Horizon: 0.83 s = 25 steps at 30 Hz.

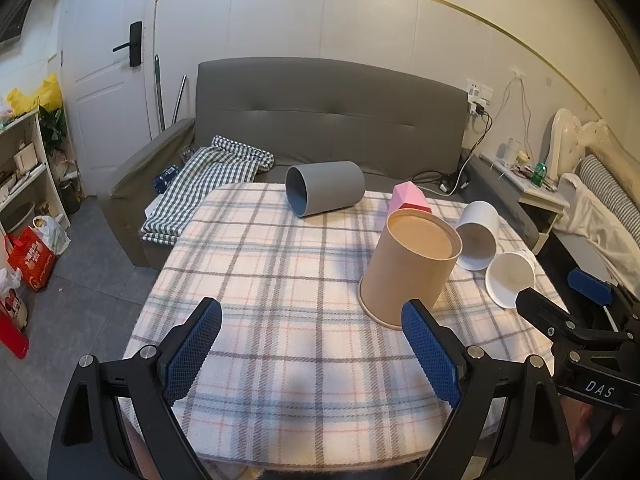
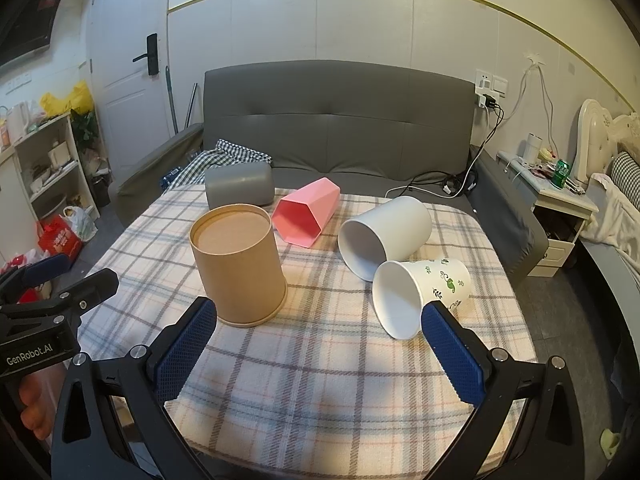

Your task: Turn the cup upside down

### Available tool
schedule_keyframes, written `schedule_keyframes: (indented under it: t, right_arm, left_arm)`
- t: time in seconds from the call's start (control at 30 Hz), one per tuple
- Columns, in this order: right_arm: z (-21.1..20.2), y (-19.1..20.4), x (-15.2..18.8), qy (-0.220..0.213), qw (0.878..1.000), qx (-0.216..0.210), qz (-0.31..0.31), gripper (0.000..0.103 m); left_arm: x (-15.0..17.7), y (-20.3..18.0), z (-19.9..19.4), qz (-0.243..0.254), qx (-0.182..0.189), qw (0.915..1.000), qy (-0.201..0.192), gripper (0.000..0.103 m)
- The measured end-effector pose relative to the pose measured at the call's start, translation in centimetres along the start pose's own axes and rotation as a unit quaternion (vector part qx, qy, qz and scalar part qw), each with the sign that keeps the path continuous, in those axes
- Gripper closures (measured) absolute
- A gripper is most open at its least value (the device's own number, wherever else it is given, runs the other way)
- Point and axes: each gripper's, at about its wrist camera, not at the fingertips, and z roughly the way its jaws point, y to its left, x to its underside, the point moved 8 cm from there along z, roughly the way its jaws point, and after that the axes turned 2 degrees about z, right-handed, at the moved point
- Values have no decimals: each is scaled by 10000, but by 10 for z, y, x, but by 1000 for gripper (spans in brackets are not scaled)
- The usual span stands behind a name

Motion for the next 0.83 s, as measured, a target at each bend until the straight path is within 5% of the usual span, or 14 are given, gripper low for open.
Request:
schedule_keyframes:
  t: [0.83]
  right_arm:
    - [2, 1, 1, 20, 10000, 12, -27, 0]
  left_arm:
    - [3, 1, 1, -28, 27, 10000, 59, 9]
